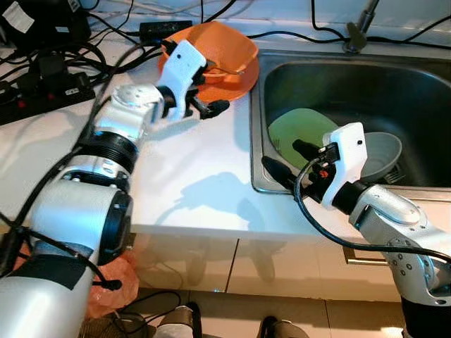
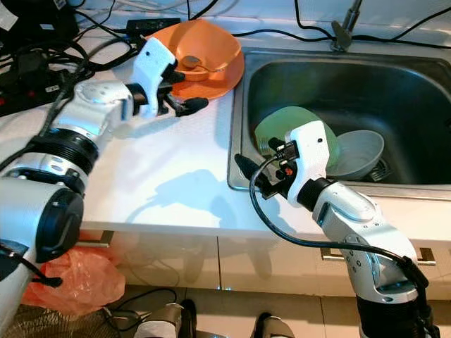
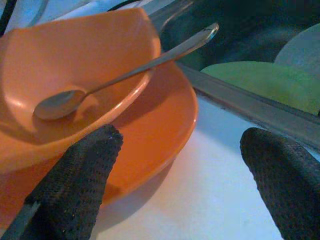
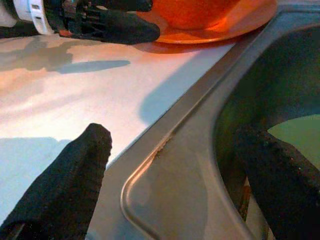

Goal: Kitchen organization

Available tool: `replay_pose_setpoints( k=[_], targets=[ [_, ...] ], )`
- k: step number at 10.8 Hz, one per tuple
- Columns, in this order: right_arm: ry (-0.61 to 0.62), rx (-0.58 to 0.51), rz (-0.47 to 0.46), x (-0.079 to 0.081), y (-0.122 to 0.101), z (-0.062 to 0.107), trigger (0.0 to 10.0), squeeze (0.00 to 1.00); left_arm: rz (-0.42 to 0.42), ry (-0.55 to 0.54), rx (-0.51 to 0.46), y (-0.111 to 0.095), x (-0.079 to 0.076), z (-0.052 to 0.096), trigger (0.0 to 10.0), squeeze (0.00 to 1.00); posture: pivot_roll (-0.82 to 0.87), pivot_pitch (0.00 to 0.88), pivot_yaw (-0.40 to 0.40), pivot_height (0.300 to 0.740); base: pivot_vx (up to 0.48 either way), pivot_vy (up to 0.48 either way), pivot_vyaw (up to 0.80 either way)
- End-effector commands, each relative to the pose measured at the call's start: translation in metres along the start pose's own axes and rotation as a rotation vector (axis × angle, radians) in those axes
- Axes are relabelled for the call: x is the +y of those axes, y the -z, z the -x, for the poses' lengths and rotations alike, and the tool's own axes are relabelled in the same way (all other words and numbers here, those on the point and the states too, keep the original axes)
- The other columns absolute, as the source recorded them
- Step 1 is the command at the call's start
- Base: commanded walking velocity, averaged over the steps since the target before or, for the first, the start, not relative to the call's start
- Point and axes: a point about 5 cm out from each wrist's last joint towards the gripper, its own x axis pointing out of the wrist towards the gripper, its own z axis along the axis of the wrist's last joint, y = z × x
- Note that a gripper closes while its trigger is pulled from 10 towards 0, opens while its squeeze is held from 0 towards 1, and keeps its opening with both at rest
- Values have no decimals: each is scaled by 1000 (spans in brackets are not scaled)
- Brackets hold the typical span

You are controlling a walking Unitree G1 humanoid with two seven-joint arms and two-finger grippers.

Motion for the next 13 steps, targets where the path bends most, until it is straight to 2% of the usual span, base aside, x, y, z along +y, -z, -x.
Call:
replay_pose_setpoints(
  k=[1,4,9,11,13],
  targets=[
    [0,-7,11,2,-2,2,10000,0,27,-8,-7,2,-1,-1,10000,0,-60,161,22,740,0,0,0],
    [-1,12,4,4,-1,8,10000,0,77,-18,16,14,-11,-9,10000,0,-88,179,14,740,0,0,0],
    [-13,45,1,5,1,16,10000,0,165,-99,6,23,-14,-12,10000,0,-111,192,0,740,0,0,0],
    [-19,48,-4,7,2,15,10000,0,220,-131,39,36,-14,-10,10000,0,-110,195,-1,740,0,0,0],
    [-20,45,-9,8,2,13,10000,0,219,-94,76,44,-19,-10,10000,0,-104,192,2,740,0,0,0]
  ],
)
